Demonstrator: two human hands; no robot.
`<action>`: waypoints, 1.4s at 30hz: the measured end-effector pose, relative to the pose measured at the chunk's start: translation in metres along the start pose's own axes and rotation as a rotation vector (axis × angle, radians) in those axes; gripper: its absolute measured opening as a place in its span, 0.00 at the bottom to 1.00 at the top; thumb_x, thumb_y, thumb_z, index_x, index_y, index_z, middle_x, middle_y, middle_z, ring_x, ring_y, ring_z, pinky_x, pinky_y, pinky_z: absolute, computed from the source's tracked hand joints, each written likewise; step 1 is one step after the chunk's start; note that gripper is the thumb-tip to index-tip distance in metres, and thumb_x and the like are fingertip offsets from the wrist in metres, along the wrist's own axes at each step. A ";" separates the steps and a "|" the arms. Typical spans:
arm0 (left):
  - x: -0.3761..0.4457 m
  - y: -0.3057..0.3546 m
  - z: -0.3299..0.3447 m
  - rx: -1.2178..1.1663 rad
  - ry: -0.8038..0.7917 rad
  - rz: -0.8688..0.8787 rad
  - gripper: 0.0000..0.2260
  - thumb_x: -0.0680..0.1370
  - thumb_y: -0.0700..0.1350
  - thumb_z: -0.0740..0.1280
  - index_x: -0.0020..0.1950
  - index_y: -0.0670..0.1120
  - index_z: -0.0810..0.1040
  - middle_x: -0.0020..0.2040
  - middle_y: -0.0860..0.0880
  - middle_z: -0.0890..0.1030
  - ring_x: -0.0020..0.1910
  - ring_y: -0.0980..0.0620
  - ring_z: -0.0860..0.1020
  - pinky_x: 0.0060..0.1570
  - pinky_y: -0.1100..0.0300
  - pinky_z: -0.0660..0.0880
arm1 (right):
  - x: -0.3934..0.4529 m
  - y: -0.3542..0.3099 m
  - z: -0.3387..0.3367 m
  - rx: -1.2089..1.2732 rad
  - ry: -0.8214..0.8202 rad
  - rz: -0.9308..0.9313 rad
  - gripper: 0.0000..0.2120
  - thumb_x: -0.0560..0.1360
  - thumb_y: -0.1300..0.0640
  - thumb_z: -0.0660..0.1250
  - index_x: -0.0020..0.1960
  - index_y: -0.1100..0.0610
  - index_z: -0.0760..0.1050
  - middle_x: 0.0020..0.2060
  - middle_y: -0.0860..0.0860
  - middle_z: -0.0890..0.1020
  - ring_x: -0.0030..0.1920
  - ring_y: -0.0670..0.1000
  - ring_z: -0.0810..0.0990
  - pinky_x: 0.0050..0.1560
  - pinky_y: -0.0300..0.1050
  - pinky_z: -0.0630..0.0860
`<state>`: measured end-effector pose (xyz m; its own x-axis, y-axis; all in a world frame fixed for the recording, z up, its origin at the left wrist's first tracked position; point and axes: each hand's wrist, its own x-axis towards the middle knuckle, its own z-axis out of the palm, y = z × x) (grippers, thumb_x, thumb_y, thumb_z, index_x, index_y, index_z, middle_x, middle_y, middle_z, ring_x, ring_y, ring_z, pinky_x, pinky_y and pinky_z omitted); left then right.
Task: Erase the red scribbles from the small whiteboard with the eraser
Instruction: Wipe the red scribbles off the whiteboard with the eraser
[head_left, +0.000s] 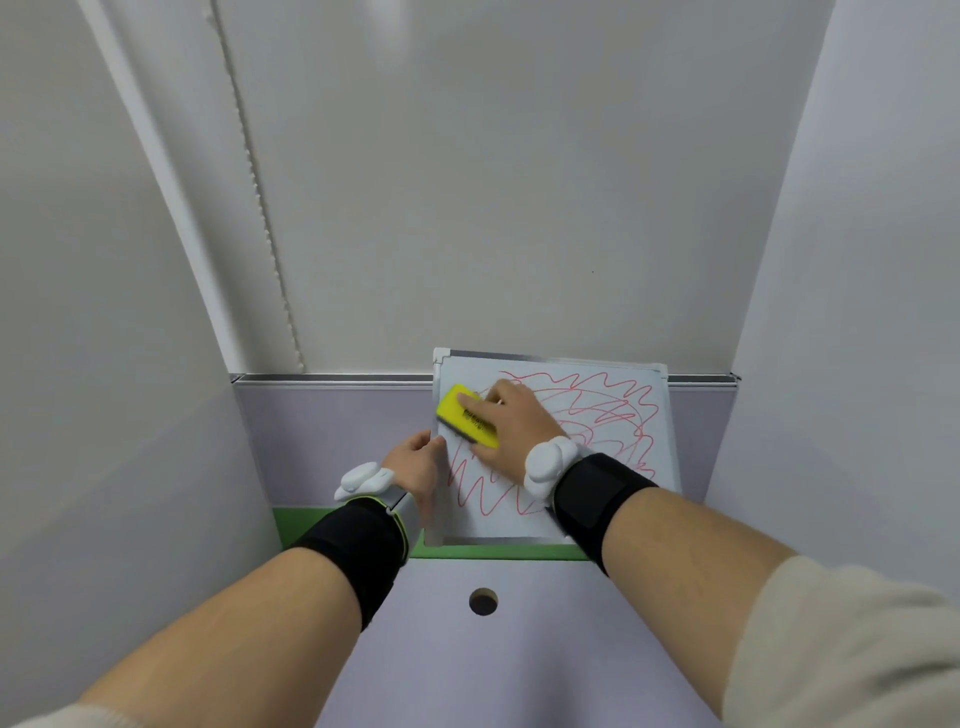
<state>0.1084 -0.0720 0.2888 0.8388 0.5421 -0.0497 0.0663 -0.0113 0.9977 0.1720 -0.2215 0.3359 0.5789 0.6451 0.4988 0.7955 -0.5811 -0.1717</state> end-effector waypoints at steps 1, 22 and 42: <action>0.000 0.001 -0.001 -0.015 -0.002 -0.005 0.08 0.81 0.43 0.64 0.47 0.48 0.81 0.52 0.34 0.85 0.46 0.41 0.79 0.64 0.34 0.78 | 0.000 0.001 0.000 -0.014 -0.015 -0.040 0.28 0.72 0.53 0.70 0.71 0.49 0.69 0.53 0.58 0.73 0.54 0.60 0.70 0.57 0.51 0.70; 0.000 0.011 0.009 -0.037 0.069 0.024 0.11 0.79 0.44 0.66 0.38 0.50 0.83 0.30 0.49 0.84 0.34 0.44 0.79 0.43 0.48 0.81 | -0.005 0.008 -0.005 -0.092 -0.002 -0.082 0.30 0.70 0.54 0.70 0.71 0.46 0.67 0.50 0.57 0.72 0.49 0.59 0.71 0.50 0.52 0.73; 0.008 0.010 -0.013 0.071 0.041 0.013 0.12 0.82 0.45 0.64 0.39 0.52 0.79 0.51 0.40 0.85 0.47 0.43 0.77 0.67 0.36 0.76 | -0.005 0.060 -0.047 -0.092 0.117 0.438 0.32 0.73 0.49 0.66 0.75 0.48 0.59 0.56 0.57 0.70 0.56 0.61 0.69 0.59 0.50 0.71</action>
<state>0.1090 -0.0563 0.2993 0.8171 0.5755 -0.0333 0.0950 -0.0774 0.9925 0.2084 -0.2826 0.3634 0.8288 0.2712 0.4894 0.4578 -0.8316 -0.3144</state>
